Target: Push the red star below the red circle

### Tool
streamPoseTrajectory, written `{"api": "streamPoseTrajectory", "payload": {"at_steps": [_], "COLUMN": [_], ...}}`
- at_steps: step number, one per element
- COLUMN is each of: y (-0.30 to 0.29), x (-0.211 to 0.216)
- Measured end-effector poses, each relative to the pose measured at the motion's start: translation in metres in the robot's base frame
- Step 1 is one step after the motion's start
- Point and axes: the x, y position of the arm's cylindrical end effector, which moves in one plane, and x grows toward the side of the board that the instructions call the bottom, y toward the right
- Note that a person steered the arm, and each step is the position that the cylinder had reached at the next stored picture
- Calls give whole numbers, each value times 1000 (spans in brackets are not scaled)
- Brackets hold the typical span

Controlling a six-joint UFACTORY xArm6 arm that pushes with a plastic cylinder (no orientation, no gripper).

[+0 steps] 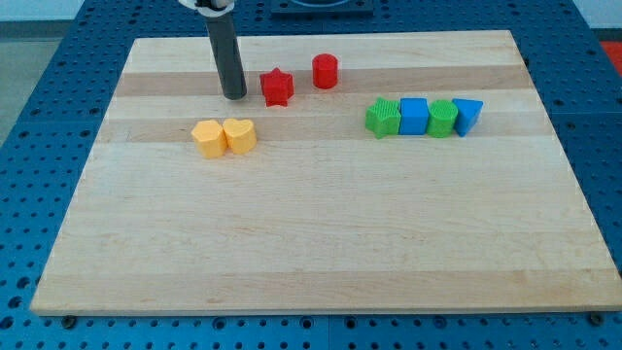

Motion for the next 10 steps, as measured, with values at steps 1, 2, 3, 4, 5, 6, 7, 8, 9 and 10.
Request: {"api": "streamPoseTrajectory", "payload": {"at_steps": [1, 2, 3, 4, 5, 6, 7, 8, 9, 10], "y": [12, 43, 71, 74, 79, 91, 91, 91, 94, 97], "x": [-7, -5, -2, 4, 13, 13, 27, 58, 66, 64]}}
